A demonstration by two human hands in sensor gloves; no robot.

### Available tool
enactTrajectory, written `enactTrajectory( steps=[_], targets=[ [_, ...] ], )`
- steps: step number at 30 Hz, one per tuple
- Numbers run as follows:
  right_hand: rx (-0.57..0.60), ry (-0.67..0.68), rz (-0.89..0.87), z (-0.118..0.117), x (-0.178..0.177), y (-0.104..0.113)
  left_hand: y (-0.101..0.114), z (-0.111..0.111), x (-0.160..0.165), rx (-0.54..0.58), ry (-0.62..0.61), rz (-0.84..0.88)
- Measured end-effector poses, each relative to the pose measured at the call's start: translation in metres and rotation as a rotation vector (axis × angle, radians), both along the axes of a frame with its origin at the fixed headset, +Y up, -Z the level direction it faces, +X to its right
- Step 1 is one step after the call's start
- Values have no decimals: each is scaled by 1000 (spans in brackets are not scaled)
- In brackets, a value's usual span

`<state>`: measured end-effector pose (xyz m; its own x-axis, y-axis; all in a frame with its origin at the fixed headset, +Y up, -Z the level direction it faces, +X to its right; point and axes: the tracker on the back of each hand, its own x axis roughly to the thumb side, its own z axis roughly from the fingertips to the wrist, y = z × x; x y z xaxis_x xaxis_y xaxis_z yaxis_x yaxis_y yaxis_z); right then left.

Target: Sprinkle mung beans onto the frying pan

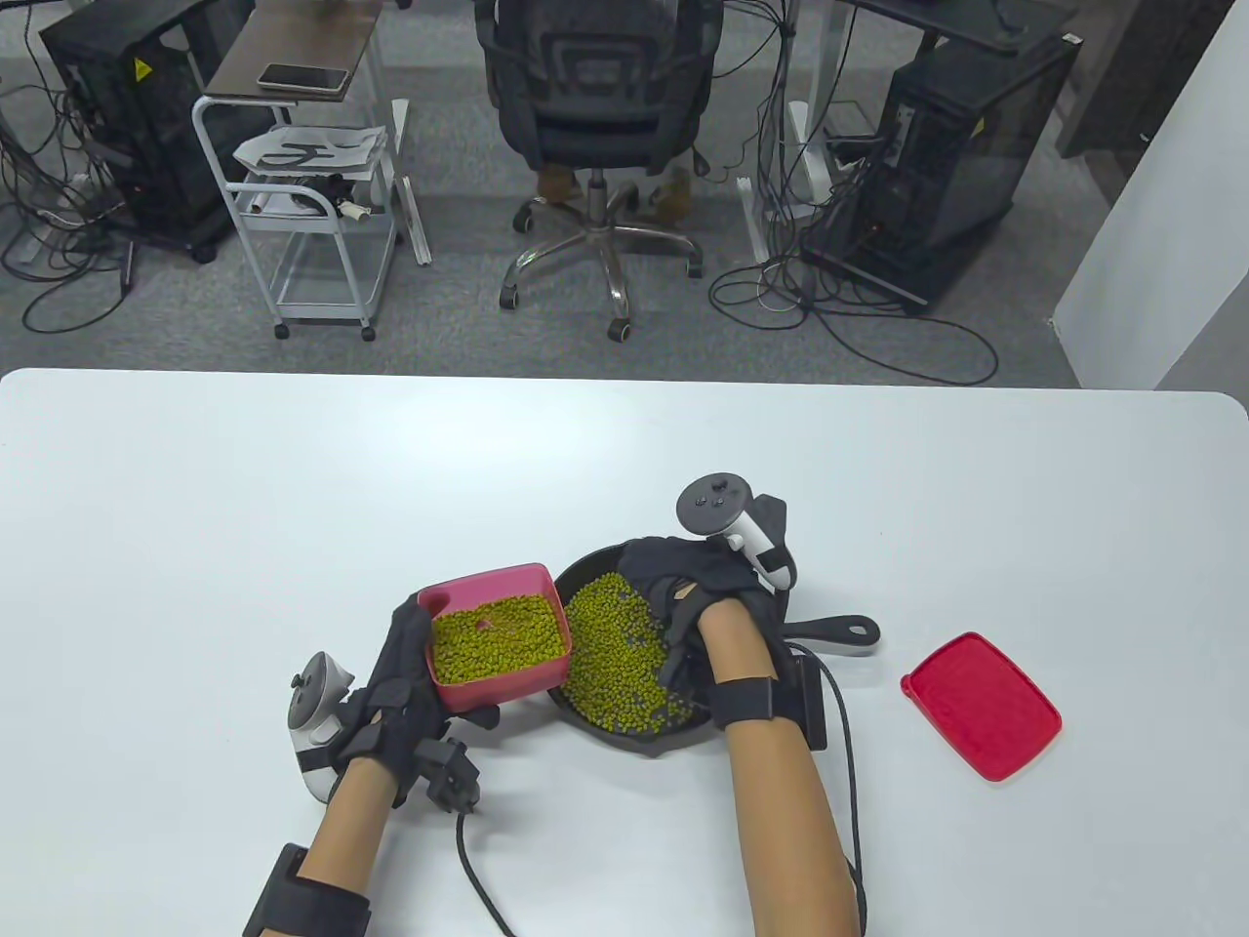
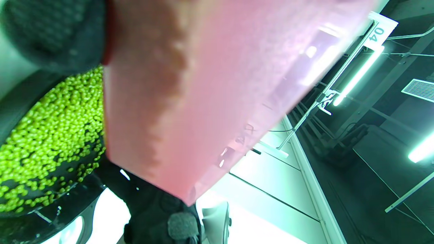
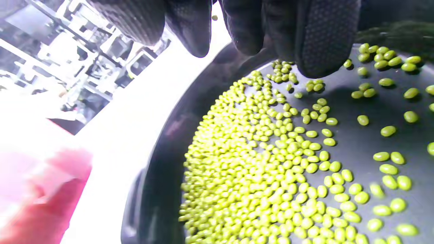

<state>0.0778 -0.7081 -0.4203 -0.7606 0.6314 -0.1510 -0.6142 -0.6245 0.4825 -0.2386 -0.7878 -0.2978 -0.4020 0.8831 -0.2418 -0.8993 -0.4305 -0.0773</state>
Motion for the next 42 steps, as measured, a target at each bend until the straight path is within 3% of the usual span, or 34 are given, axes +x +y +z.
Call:
enactTrajectory(
  steps=[9, 15, 19, 22, 25, 27, 34, 42],
  targets=[
    [124, 119, -122, 36, -6, 67, 0, 1, 7, 14, -29, -31],
    [238, 322, -124, 70, -62, 96, 2, 4, 15, 32, -59, -51],
    [243, 437, -19, 83, -105, 91, 3, 7, 18, 41, -72, -61],
    [227, 476, 206, 85, -131, 75, 5, 9, 20, 49, -79, -66],
    [66, 532, 388, 84, -142, 59, 9, 11, 24, 48, -108, -38],
    [62, 503, 389, 82, -148, 51, 6, 14, 25, 43, -64, -111],
    [20, 496, 317, 76, -154, 47, 6, 12, 23, 39, -26, -68],
    [80, 513, 289, 75, -169, 43, 0, 12, 23, 22, -22, -44]
  ],
)
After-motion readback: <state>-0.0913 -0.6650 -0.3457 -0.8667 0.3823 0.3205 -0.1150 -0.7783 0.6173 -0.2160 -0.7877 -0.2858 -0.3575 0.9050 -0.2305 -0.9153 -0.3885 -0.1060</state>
